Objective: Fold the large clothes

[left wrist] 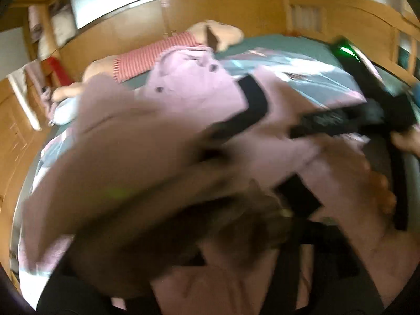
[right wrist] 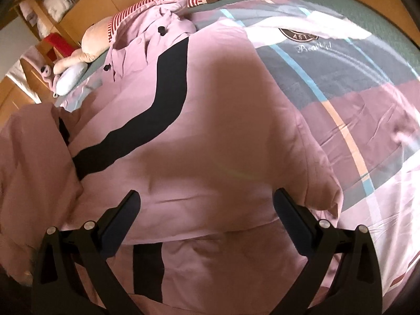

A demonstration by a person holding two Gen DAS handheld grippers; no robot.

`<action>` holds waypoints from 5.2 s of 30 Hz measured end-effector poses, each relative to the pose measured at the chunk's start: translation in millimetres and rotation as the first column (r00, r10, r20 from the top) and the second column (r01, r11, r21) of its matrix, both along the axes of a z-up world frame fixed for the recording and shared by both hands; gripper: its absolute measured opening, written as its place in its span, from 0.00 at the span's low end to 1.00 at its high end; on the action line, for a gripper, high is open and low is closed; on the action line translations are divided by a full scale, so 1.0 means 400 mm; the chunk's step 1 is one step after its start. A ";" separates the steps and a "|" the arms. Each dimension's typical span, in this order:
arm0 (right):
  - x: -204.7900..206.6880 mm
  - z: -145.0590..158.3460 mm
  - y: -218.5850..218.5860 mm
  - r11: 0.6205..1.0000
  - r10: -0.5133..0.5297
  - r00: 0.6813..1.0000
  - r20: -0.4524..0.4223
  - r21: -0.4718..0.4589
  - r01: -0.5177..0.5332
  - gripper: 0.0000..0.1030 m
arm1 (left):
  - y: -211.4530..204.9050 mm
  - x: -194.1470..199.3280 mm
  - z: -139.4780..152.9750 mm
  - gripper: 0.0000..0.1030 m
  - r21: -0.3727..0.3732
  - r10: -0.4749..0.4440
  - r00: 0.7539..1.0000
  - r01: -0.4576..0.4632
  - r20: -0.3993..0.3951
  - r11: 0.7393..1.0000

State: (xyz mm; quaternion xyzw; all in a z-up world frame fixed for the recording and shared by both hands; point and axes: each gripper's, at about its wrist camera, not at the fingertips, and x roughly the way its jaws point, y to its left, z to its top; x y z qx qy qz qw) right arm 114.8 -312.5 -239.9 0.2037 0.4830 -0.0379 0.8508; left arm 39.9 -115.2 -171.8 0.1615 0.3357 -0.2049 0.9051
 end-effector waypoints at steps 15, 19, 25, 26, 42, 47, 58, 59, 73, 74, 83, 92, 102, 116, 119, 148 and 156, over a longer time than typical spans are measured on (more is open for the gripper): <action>-0.070 0.138 -0.007 0.996 -0.003 0.955 0.296 0.089 -0.024 0.99 | 0.196 -0.025 0.156 0.86 -0.467 0.001 1.000 -0.001 0.000 0.884; -0.128 0.241 0.094 0.972 0.193 0.872 0.449 0.034 -0.233 0.99 | 0.389 0.105 0.085 0.93 -0.692 0.105 0.968 -0.238 -0.230 0.682; -0.185 0.257 0.282 0.893 0.450 0.783 0.429 -0.238 -0.382 0.99 | 0.370 0.135 0.049 0.93 -0.762 -0.045 0.947 -0.227 -0.317 0.607; -0.190 0.246 0.308 0.873 0.483 0.775 0.407 -0.297 -0.387 0.99 | 0.355 0.131 0.043 0.93 -0.752 -0.055 0.945 -0.220 -0.322 0.621; -0.137 0.170 0.467 0.748 0.633 0.710 0.308 -0.478 -0.460 0.08 | 0.327 0.142 0.036 0.92 -0.724 -0.054 0.941 -0.220 -0.334 0.654; -0.098 0.184 0.361 0.864 0.483 0.795 0.367 -0.346 -0.366 0.00 | 0.376 0.134 0.063 0.95 -0.731 0.016 0.948 -0.255 -0.317 0.633; -0.028 0.068 -0.006 0.992 -0.073 0.973 0.220 0.121 0.047 0.00 | 0.401 0.209 -0.057 0.96 -0.507 0.205 0.807 -0.523 -0.555 0.686; -0.030 0.071 -0.001 0.991 -0.064 0.973 0.222 0.126 0.037 0.01 | 0.402 0.213 -0.063 0.96 -0.490 0.220 0.797 -0.535 -0.562 0.688; 0.001 0.036 0.069 0.999 0.048 0.980 0.192 0.008 -0.050 0.98 | 0.409 0.222 -0.117 0.96 -0.384 0.291 0.727 -0.607 -0.622 0.695; 0.007 0.020 0.059 0.998 0.037 0.984 0.173 0.038 -0.044 0.98 | 0.409 0.222 -0.119 0.96 -0.382 0.292 0.727 -0.606 -0.621 0.697; 0.009 -0.014 0.077 0.998 0.059 0.991 0.124 -0.015 -0.057 0.98 | 0.399 0.226 -0.128 0.96 -0.354 0.300 0.720 -0.605 -0.626 0.713; 0.011 -0.027 0.098 0.994 0.087 0.991 0.099 -0.074 -0.079 0.98 | 0.388 0.227 -0.132 0.97 -0.331 0.307 0.721 -0.597 -0.622 0.731; 0.017 -0.037 0.124 0.984 0.114 0.991 0.073 -0.149 -0.102 0.99 | 0.380 0.229 -0.137 0.98 -0.311 0.310 0.721 -0.588 -0.619 0.747; 0.015 -0.039 0.128 0.980 0.118 0.991 0.067 -0.167 -0.105 0.99 | 0.372 0.230 -0.143 0.98 -0.298 0.315 0.721 -0.585 -0.617 0.754; 0.017 -0.038 0.129 0.980 0.119 0.991 0.066 -0.170 -0.107 0.99 | 0.372 0.230 -0.143 0.98 -0.299 0.315 0.721 -0.585 -0.618 0.754; 0.000 -0.003 0.001 0.992 -0.089 0.992 0.085 -0.082 0.096 0.99 | 0.364 0.232 -0.150 0.98 -0.278 0.319 0.719 -0.579 -0.617 0.767; 0.003 -0.009 0.009 0.991 -0.079 0.994 0.078 -0.105 0.087 0.99 | 0.363 0.232 -0.152 0.98 -0.273 0.321 0.719 -0.578 -0.617 0.769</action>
